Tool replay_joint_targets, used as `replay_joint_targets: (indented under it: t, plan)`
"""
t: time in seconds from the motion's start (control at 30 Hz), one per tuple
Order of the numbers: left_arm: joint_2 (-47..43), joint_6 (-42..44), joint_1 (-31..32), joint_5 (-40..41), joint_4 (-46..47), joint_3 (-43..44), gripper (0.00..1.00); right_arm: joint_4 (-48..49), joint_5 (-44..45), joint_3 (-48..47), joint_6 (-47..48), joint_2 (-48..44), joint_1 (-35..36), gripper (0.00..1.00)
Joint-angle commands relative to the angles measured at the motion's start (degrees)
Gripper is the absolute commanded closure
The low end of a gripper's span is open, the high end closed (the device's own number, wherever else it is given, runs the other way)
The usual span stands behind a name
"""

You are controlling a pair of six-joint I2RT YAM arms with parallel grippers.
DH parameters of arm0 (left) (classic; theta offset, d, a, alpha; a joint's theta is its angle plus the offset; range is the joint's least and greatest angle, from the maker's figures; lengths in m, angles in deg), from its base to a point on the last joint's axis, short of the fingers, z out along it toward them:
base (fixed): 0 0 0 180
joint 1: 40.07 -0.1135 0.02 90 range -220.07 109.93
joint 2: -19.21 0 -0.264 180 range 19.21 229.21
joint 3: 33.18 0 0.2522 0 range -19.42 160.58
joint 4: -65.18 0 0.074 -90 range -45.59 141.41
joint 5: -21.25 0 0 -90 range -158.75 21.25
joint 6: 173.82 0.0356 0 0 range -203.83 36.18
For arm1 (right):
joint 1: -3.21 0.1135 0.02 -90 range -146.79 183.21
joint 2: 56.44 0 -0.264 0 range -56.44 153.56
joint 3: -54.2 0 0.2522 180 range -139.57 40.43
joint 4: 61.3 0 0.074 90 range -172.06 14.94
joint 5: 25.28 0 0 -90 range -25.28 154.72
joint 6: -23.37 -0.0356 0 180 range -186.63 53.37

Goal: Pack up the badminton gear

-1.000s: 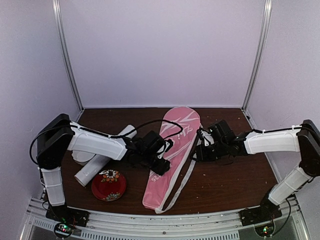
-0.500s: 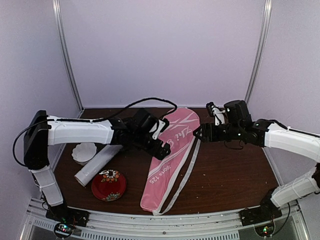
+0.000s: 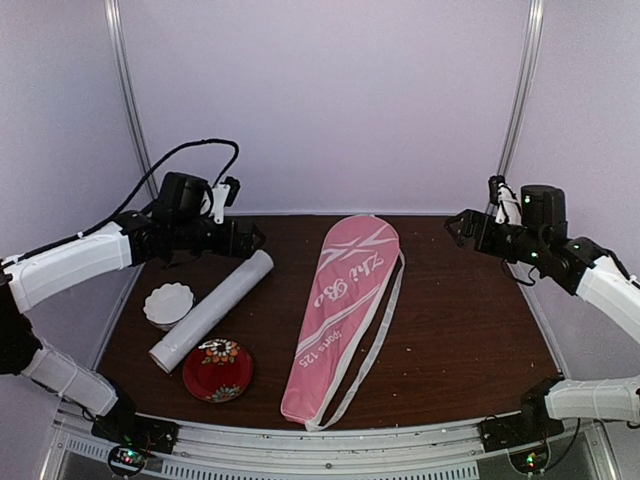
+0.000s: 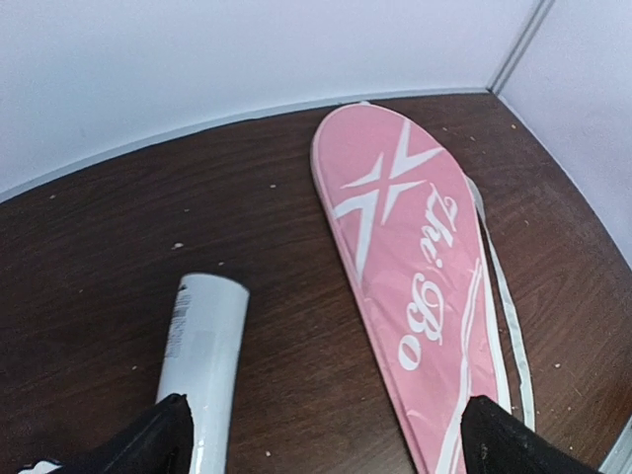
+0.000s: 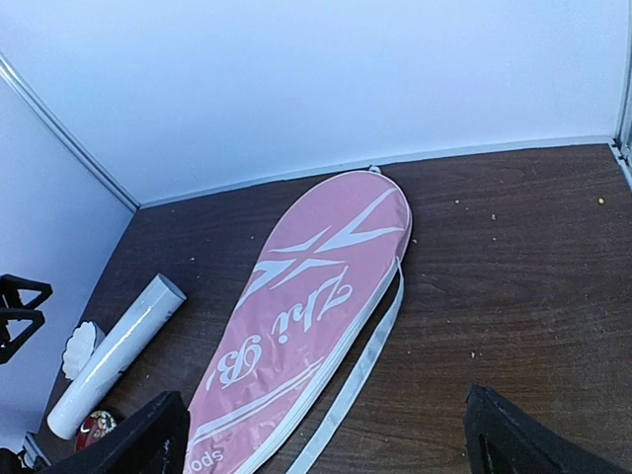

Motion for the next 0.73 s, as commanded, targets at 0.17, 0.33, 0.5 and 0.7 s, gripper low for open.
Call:
replay_joint_targets:
  t: [0.17, 0.33, 0.5, 0.7]
  plan:
    - [-12.41, -4.19, -6.79, 0.35, 7.43, -15.78, 0.02, 5.33, -0.54, 14.91, -1.62, 0.16, -1.62, 0.0]
    - [-11.62, -5.49, -6.78, -0.92, 9.38, -20.66, 0.02, 9.41, -2.28, 20.35, -1.85, 0.61, -1.6, 0.0]
    - [-9.68, -7.21, -6.73, -3.27, 14.01, -24.42, 0.02, 12.33, -3.94, 23.07, -1.27, 1.6, -1.6, 0.0]
    - [-8.77, -7.46, -6.79, -3.86, 15.28, -24.24, 0.02, 14.8, -5.12, 23.76, -0.63, 1.13, -1.62, 0.0]
